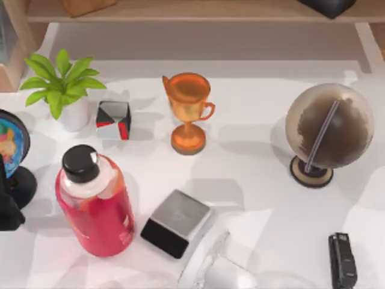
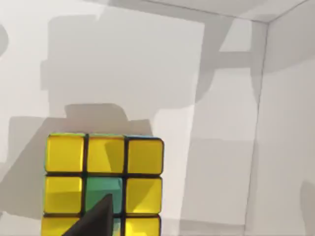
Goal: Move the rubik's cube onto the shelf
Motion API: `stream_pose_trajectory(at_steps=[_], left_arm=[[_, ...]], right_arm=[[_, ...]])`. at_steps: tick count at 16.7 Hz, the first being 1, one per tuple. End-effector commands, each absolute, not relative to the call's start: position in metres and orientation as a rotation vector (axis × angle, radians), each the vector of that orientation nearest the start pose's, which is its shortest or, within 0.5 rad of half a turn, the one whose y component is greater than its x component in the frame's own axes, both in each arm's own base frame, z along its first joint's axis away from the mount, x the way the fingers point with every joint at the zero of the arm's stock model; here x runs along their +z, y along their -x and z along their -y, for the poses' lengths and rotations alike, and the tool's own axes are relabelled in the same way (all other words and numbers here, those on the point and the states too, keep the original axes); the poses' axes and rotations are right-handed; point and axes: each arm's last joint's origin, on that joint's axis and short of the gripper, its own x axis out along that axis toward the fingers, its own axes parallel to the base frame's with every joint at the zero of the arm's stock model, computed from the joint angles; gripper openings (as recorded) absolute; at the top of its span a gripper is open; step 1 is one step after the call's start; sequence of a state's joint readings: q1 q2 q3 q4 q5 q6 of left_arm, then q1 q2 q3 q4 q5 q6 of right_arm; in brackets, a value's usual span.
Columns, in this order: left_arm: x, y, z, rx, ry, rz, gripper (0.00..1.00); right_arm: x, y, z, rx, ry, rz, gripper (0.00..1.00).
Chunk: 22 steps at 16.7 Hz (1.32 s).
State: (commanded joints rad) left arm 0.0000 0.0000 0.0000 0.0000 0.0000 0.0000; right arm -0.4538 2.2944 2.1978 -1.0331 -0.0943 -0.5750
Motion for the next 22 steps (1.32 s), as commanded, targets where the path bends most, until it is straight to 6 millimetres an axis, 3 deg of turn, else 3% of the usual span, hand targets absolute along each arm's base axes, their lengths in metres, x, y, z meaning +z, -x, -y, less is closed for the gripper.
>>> stream_pose_trajectory(at_steps=[5,13,19,22], left_arm=[[0.16,-0.106,0.001,0.0,0.0,0.0,1.0],[0.16,-0.106,0.001,0.0,0.0,0.0,1.0],[0.16,-0.106,0.001,0.0,0.0,0.0,1.0],[0.16,-0.106,0.001,0.0,0.0,0.0,1.0]], right_arm=[[0.222,-0.454,0.185,0.063,0.072,-1.342,1.0],[0.218,-0.454,0.184,0.065,0.052,-1.37,1.0],[0.165,-0.473,0.181,0.066,0.055,-1.368,1.0],[0.161,-0.474,0.181,0.066,0.054,-1.37,1.0]])
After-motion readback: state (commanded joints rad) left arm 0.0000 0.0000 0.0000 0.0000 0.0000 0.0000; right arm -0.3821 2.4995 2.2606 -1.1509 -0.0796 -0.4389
